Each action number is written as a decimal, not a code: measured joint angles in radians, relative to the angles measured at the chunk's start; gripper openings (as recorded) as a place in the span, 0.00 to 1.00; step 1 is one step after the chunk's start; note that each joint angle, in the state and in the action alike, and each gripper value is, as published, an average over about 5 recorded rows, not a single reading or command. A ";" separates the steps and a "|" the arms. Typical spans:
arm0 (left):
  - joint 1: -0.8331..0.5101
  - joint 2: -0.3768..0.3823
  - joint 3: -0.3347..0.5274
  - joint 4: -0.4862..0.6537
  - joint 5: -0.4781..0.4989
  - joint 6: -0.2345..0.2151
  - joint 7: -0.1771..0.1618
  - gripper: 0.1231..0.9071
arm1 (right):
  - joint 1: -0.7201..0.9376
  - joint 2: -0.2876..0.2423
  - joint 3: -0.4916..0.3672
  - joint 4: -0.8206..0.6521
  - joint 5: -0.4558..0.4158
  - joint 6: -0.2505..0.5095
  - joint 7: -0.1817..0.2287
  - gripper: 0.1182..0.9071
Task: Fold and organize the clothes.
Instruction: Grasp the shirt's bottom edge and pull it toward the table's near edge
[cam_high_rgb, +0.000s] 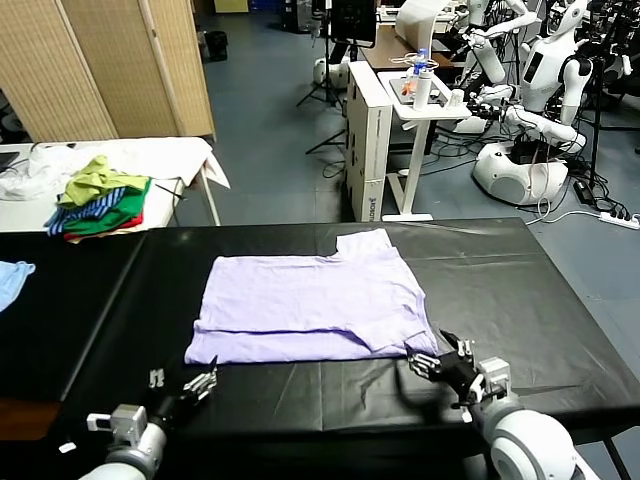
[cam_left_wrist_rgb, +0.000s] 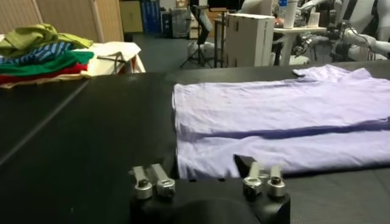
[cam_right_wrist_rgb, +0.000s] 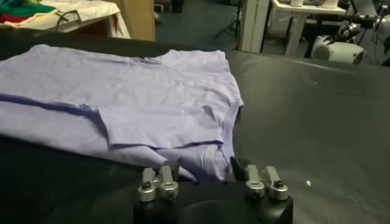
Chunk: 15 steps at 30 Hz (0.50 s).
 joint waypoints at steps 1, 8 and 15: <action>0.006 0.002 -0.003 -0.005 0.000 0.002 -0.001 0.88 | 0.000 0.000 -0.001 -0.004 0.000 0.000 0.000 0.86; 0.085 0.025 -0.034 -0.058 0.009 0.017 -0.021 0.56 | -0.006 0.002 -0.002 -0.029 0.000 0.002 -0.008 0.70; 0.188 0.044 -0.079 -0.110 0.015 0.032 -0.028 0.28 | -0.016 0.002 -0.001 -0.024 0.001 0.004 -0.009 0.18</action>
